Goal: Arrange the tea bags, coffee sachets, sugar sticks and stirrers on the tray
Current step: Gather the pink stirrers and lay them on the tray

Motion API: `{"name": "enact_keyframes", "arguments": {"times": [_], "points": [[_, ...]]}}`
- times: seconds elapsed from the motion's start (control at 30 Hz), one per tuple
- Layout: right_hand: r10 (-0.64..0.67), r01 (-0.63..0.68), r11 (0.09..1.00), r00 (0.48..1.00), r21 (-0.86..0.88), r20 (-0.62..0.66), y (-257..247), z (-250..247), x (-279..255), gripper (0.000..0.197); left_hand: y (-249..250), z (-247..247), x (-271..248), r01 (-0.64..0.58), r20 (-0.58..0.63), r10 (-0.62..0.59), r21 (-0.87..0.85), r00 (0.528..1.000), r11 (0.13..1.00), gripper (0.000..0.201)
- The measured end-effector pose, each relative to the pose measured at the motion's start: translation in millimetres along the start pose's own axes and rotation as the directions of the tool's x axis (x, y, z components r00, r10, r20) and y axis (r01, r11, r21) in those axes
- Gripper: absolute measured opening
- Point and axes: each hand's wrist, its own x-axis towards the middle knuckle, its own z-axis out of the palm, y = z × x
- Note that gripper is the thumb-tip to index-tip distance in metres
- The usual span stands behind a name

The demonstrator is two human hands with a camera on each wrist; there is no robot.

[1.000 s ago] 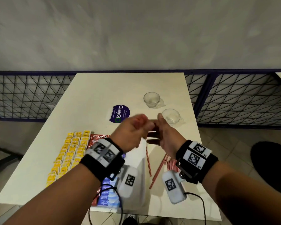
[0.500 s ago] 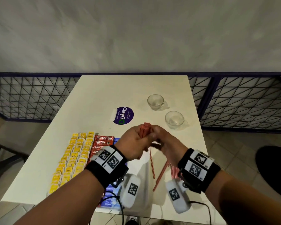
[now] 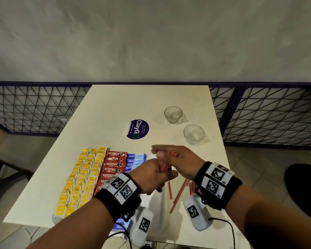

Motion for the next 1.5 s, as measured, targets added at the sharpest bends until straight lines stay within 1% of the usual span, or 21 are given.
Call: {"name": "enact_keyframes", "arguments": {"times": [0.07,0.13,0.2,0.27,0.4,0.47,0.5,0.57,0.63,0.7,0.73,0.8,0.87,0.97,1.07,1.17,1.2,1.3,1.37,1.43,1.5], "points": [[0.022,-0.018,0.999,0.996,0.043,-0.087,1,-3,5,0.059,-4,-1,3,-0.022,0.016,0.019,0.219,1.0,0.975,0.027],[0.047,-0.051,0.998,0.995,-0.043,-0.089,2,-2,10,0.071,-1,1,7,-0.053,0.009,0.053,0.348,0.999,0.936,0.024],[0.067,-0.071,0.992,0.997,-0.106,-0.044,2,0,12,0.077,2,4,12,-0.079,-0.012,0.087,0.326,0.996,0.942,0.022],[0.082,-0.085,0.996,0.995,-0.042,-0.063,1,0,13,0.078,4,5,14,-0.084,-0.029,0.098,0.317,0.995,0.945,0.024],[0.109,-0.107,0.993,0.993,0.059,-0.039,-3,0,11,0.064,5,4,15,-0.15,-0.049,0.17,0.27,0.984,0.951,0.025],[0.172,-0.162,0.939,0.985,0.304,-0.006,-4,-1,10,0.065,5,-2,11,-0.202,-0.073,0.213,0.14,0.974,0.969,0.021],[0.197,-0.182,0.879,0.98,0.441,0.011,-5,-3,9,0.068,6,-7,9,-0.233,-0.127,0.23,-0.009,0.965,0.972,0.014],[0.213,-0.217,0.754,0.974,0.62,0.081,-2,-2,7,0.07,10,-17,5,-0.354,-0.317,0.241,-0.369,0.917,0.859,0.007],[0.2,-0.232,0.632,0.971,0.739,0.133,2,6,5,0.072,15,-17,8,-0.48,-0.461,0.254,-0.483,0.851,0.733,0.024],[0.195,-0.251,0.535,0.966,0.806,0.172,5,14,3,0.065,16,-14,13,-0.504,-0.473,0.257,-0.528,0.843,0.683,0.029],[0.159,-0.249,0.545,0.968,0.801,0.193,7,14,1,0.056,16,-14,15,-0.494,-0.463,0.24,-0.573,0.853,0.654,0.031],[0.091,-0.228,0.706,0.968,0.671,0.233,12,10,-3,0.037,9,-18,17,-0.446,-0.432,0.177,-0.671,0.885,0.593,0.031],[0.06,-0.184,0.874,0.959,0.449,0.276,18,7,-3,0.036,5,-20,15,-0.395,-0.398,0.144,-0.674,0.906,0.624,0.033],[0.069,-0.102,0.987,0.966,0.121,0.249,12,15,-1,0.006,3,-14,16,-0.273,-0.256,0.122,-0.713,0.959,0.646,0.036],[0.088,-0.103,0.993,0.973,0.062,0.214,14,18,1,0.02,3,-11,20,-0.175,-0.175,0.063,-0.751,0.982,0.637,0.031],[0.139,-0.171,0.97,0.974,0.175,0.179,23,18,2,0.019,-2,-8,21,-0.169,-0.258,-0.072,-0.795,0.963,0.582,0.019],[0.161,-0.19,0.969,0.97,0.159,0.182,26,20,3,0.018,-5,-5,22,-0.181,-0.304,-0.11,-0.78,0.946,0.599,0.014],[0.237,-0.263,0.96,0.946,0.096,0.221,37,28,8,0.021,-14,4,28,-0.101,-0.365,-0.165,-0.611,0.916,0.785,0.004],[0.29,-0.29,0.956,0.921,-0.039,0.259,47,26,12,0.018,-21,6,35,-0.014,-0.333,-0.228,-0.591,0.915,0.807,0.008],[0.332,-0.277,0.927,0.92,-0.253,0.208,59,16,11,0.019,-33,2,46,0.105,-0.32,-0.329,-0.557,0.888,0.824,0.01],[0.359,-0.328,0.907,0.93,-0.263,0.079,78,-2,3,0.025,-52,4,63,0.249,-0.287,-0.385,-0.414,0.877,0.876,0.013]]}}
